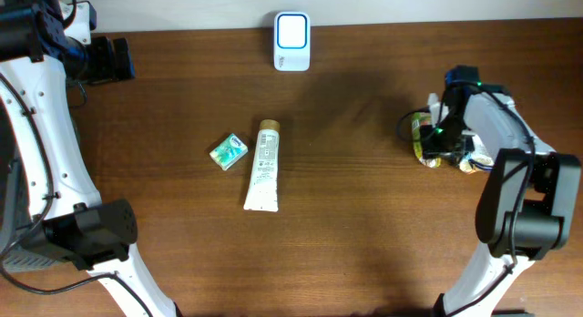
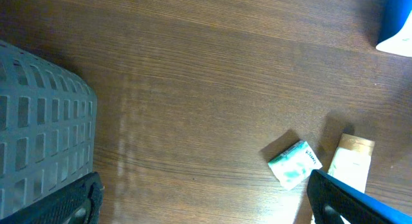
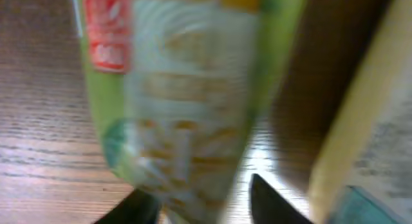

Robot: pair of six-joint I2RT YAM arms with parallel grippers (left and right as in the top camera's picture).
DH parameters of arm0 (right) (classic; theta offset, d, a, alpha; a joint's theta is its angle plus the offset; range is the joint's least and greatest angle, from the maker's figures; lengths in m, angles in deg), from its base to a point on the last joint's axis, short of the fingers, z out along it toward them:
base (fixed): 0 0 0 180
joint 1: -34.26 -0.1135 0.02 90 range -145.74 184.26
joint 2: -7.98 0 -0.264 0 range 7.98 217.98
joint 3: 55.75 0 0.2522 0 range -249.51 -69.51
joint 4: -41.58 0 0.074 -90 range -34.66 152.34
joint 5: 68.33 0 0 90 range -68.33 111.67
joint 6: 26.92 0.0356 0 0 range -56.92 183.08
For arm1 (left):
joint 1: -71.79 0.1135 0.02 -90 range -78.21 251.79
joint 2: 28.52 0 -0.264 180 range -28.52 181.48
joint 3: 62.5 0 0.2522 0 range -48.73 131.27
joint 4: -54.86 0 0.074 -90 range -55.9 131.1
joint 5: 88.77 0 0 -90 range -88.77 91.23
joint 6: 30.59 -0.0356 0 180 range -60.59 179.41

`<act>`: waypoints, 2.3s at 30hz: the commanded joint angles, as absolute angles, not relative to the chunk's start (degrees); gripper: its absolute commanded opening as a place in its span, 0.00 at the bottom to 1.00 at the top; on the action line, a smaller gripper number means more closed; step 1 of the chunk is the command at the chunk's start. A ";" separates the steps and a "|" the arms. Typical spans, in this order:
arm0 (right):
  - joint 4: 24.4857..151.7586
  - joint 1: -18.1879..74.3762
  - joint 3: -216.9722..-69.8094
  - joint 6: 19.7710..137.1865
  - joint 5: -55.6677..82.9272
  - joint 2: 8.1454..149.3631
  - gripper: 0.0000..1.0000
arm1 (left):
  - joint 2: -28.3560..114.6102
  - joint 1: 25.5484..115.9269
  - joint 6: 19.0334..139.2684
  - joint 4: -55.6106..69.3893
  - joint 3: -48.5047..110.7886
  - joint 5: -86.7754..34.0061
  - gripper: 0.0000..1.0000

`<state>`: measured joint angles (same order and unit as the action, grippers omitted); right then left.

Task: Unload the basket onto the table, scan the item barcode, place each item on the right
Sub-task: 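Carry the green tea bottle right and set it beside the snack bag, then move the right gripper to the white tube and grasp it, then lift the white tube and hold it in front of the scanner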

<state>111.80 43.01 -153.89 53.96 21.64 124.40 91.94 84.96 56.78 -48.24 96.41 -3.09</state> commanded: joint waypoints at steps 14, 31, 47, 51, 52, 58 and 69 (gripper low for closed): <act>116.28 24.43 -176.01 64.82 -10.90 125.74 0.63 | 91.70 85.24 56.08 -48.14 97.35 -3.50 0.99; 78.52 8.91 -144.82 84.64 -22.93 130.50 0.52 | 91.70 85.24 56.08 -48.14 97.35 -3.50 0.99; 66.56 5.88 -140.60 89.19 -24.70 128.53 0.04 | 91.70 85.24 56.08 -48.14 97.35 -3.50 0.99; 73.84 5.88 -142.07 83.59 -15.95 123.24 0.04 | 91.70 85.24 56.08 -48.14 97.35 -3.50 0.99; 77.47 5.88 -143.45 81.06 -13.31 121.87 0.04 | 91.70 85.24 56.08 -48.14 97.35 -3.50 0.99; 84.55 10.40 -154.57 71.13 -36.54 116.84 0.04 | 91.70 85.24 56.08 -48.14 97.35 -3.50 0.99; 84.57 20.76 -161.22 69.54 -54.77 108.32 0.04 | 91.70 85.24 56.08 -48.14 97.35 -3.50 0.99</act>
<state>84.96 18.93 -159.20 70.63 -47.65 112.58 91.94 84.96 56.78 -48.24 96.41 -3.09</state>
